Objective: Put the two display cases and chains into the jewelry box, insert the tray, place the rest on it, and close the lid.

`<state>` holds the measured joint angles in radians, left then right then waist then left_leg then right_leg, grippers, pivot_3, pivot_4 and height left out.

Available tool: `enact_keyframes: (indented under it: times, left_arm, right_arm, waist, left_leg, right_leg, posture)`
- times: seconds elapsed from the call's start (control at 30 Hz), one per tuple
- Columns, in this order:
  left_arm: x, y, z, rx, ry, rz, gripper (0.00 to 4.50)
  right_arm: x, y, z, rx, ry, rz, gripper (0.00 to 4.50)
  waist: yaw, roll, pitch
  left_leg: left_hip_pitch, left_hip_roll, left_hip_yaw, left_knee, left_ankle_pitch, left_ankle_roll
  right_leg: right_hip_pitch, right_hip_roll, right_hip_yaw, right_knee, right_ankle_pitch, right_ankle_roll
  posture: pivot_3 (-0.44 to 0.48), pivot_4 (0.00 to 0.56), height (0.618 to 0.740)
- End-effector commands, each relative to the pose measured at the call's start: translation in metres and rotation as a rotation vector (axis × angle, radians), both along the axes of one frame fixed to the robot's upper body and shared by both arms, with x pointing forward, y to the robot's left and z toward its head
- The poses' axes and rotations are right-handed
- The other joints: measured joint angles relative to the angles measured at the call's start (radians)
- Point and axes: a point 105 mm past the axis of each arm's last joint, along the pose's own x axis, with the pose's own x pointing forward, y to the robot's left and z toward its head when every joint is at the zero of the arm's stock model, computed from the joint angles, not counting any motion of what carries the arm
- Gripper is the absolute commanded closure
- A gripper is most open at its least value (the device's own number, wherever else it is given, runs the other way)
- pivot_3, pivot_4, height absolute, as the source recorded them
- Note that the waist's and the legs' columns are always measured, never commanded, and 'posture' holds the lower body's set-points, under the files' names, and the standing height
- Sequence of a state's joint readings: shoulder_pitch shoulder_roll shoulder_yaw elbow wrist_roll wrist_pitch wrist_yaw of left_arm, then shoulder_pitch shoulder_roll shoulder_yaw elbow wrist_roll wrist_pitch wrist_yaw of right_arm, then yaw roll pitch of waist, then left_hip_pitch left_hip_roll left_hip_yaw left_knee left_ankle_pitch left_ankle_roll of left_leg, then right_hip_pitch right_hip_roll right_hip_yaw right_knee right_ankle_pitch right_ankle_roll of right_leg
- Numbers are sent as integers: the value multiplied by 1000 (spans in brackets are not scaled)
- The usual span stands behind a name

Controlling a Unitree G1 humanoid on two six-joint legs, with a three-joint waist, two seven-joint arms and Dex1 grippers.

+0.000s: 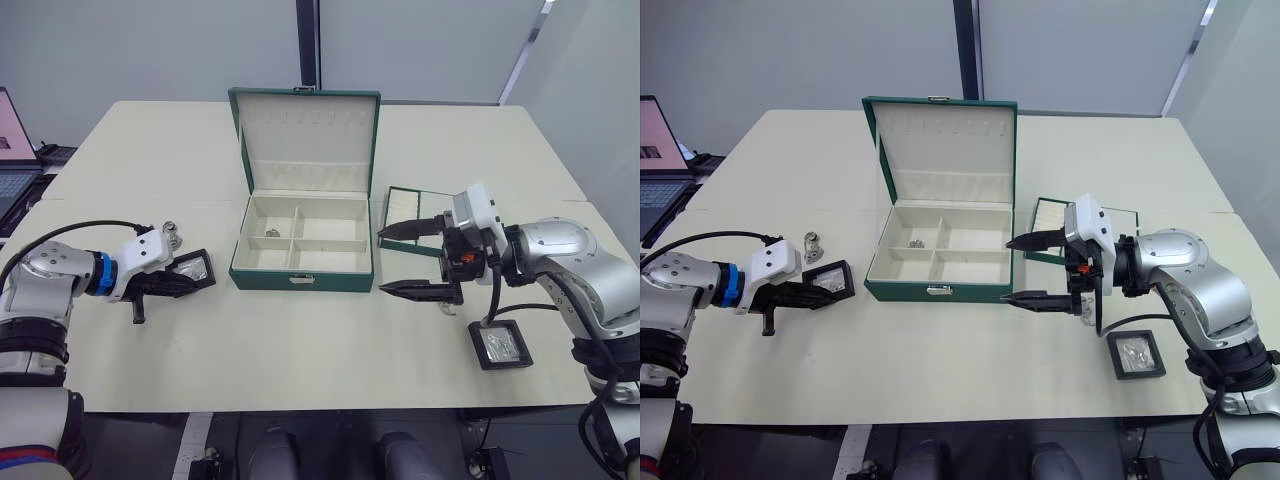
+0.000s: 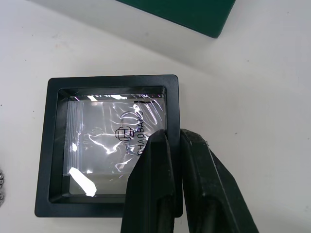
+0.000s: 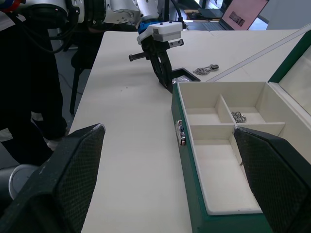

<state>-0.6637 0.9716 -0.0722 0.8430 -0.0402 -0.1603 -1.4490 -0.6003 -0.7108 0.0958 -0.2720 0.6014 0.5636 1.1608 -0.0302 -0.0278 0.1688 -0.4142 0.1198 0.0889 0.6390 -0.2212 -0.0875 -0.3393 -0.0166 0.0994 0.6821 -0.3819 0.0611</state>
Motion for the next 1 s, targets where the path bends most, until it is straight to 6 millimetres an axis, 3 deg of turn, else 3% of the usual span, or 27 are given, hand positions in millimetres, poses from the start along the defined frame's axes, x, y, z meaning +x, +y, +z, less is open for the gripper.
enact_keyframes:
  times: [0.03, 0.4, 0.63, 0.73, 0.87, 1.0]
  left_arm:
    - [-1, -1, 0, -6, -7, 0, 4480]
    - [1, 3, 13, -13, -48, 27, 4480]
    - [-3, 2, 59, -1, -108, -7, 4480]
    - [-4, -9, 84, 10, -137, -61, 4480]
    - [-5, -45, 120, -35, -170, -162, 4480]
    - [-4, -79, 131, -43, -173, -257, 4480]
  right_arm:
    - [-2, -1, 15, 34, -60, -4, 0]
    - [3, -3, 27, 76, -82, -29, 0]
    - [-2, -8, 37, 90, -90, -28, 0]
    - [-3, -12, 42, 97, -85, -42, 0]
    - [-4, -23, 47, 95, -83, -80, 0]
    - [-1, -34, 49, 80, -86, -144, 0]
  waist:
    - [0, 0, 0]
    - [1, 0, 0]
    - [1, 0, 0]
    - [2, 0, 0]
    - [8, 0, 0]
    - [5, 0, 0]
  left_leg:
    - [0, 0, 0, 0, 0, 0]
    - [0, 0, -1, 1, 0, 0]
    - [-1, 0, -2, 2, 0, 0]
    - [-2, 0, -2, 2, 0, 0]
    - [-2, 0, -2, 3, 0, 0]
    - [-2, 0, -2, 4, 0, 0]
  right_leg:
    - [0, 0, 0, 0, 0, 0]
    - [1, 0, -1, 0, 0, 0]
    - [1, 0, -1, 0, 0, 0]
    - [1, 0, -1, 0, 0, 0]
    - [2, 0, -2, 0, 0, 0]
    - [2, 0, -2, 0, 0, 0]
  posture:
    - [0, 150, 740]
    - [0, 150, 740]
    - [0, 150, 740]
    - [0, 150, 740]
    - [0, 150, 740]
    - [0, 150, 740]
